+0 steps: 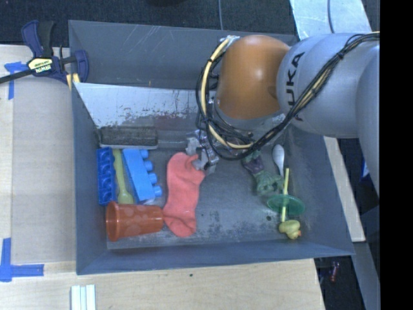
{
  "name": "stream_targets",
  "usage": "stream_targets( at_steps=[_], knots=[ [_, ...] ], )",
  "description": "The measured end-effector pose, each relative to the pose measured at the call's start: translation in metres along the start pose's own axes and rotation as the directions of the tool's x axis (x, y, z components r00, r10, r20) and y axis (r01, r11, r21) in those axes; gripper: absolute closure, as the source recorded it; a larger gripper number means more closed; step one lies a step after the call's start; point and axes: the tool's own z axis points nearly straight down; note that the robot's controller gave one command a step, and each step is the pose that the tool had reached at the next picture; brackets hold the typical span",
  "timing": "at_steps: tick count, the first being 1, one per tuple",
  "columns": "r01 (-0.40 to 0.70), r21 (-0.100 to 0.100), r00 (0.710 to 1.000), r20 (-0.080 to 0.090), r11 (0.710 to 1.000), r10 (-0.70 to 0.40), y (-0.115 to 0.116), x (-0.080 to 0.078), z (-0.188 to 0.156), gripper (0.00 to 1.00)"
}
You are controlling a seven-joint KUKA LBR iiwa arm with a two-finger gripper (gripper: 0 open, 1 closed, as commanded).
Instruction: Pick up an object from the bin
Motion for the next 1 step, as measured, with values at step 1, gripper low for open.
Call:
stream_targets(
  at_steps=[1],
  knots=[
    [0.087, -0.001, 0.996, -0.004, 0.996, -0.087, -0.0009, 0.0051, -0.077, 1.0]
  ],
)
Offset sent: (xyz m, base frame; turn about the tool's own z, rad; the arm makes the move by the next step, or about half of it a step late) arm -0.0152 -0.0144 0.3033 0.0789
